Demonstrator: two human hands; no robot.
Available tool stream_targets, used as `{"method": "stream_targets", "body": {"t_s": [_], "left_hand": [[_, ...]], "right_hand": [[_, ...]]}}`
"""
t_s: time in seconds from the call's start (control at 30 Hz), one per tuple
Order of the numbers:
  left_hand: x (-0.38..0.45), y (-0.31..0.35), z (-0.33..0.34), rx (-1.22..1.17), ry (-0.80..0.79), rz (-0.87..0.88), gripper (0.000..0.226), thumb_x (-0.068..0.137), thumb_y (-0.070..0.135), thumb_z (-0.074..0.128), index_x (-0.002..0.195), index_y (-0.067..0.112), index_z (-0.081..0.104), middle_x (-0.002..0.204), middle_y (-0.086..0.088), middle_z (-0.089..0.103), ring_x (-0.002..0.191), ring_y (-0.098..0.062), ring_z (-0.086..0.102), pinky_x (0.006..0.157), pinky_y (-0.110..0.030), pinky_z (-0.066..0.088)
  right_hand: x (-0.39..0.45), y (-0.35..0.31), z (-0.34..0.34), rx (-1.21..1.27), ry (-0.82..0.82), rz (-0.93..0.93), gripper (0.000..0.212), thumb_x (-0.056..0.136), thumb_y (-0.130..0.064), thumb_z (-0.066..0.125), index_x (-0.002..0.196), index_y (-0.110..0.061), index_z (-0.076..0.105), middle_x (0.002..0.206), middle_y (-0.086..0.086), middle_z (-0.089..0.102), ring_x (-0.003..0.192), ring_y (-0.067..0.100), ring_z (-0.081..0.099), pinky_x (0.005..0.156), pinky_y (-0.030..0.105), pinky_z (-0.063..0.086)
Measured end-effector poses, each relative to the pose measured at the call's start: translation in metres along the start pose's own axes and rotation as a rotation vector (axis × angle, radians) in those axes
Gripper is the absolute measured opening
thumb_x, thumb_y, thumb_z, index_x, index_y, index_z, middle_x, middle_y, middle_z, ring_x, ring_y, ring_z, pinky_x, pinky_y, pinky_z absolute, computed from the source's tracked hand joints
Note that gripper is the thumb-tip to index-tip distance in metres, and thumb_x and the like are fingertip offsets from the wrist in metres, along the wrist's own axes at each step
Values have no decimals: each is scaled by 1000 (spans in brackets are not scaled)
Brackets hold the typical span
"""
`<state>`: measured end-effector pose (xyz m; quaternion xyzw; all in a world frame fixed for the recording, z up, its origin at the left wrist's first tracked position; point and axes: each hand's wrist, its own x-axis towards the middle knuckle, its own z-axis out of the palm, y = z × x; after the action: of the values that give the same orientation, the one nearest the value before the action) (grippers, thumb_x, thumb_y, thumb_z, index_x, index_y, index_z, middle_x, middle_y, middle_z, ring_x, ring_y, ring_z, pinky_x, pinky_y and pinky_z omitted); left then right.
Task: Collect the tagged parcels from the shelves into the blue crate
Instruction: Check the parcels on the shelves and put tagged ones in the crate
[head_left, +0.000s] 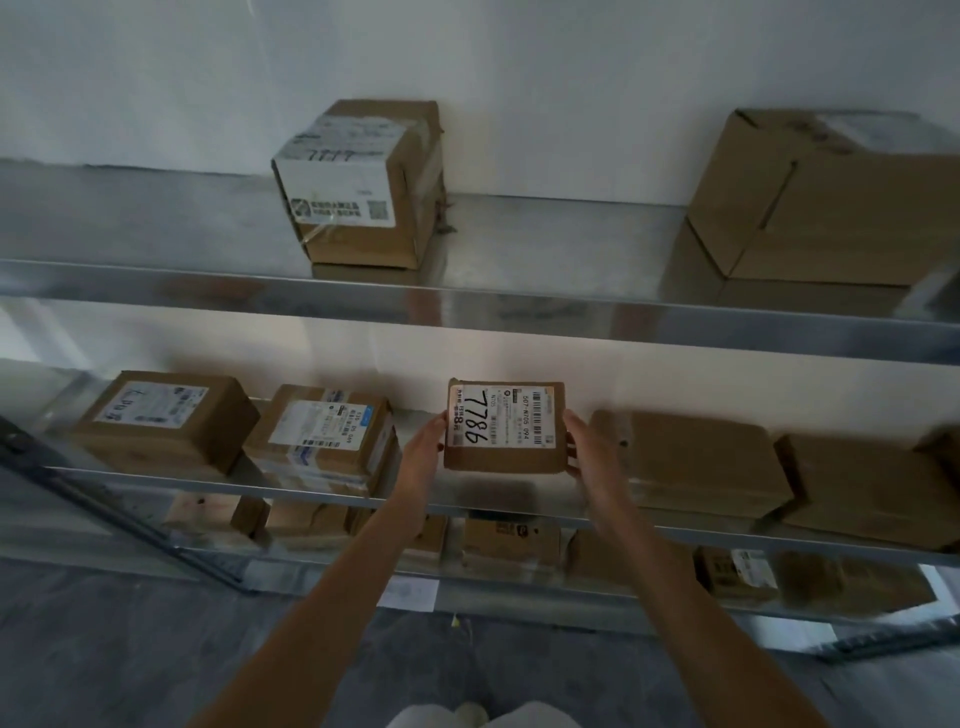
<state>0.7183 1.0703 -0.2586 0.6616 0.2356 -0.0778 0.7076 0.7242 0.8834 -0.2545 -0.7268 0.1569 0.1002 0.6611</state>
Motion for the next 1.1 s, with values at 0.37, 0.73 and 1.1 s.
{"method": "stream_targets", "body": {"t_s": [0.37, 0.73, 1.1], "left_hand": [[18, -24, -6, 24, -31, -33, 38, 94, 51, 45, 123, 27, 49, 122, -3, 50, 115, -21, 46, 106, -40, 34], [31, -45, -18, 198, -107, 52, 38, 102, 31, 38, 140, 28, 44, 135, -5, 50, 125, -25, 44, 108, -44, 38], [47, -66, -28, 383, -153, 97, 41, 103, 35, 32, 140, 18, 41, 125, -3, 52, 120, -25, 48, 103, -42, 42]], "right_hand": [[-1, 23, 9, 57, -10, -20, 28, 99, -40, 46, 117, -25, 60, 113, 1, 62, 97, 9, 58, 72, 22, 48], [8, 58, 30, -181, 79, -51, 45, 100, -37, 48, 142, -23, 45, 133, 2, 53, 120, 20, 53, 94, 36, 49], [5, 76, 44, -296, 43, -37, 46, 100, -37, 48, 140, -15, 45, 132, 7, 58, 105, 10, 52, 80, 17, 43]]}}
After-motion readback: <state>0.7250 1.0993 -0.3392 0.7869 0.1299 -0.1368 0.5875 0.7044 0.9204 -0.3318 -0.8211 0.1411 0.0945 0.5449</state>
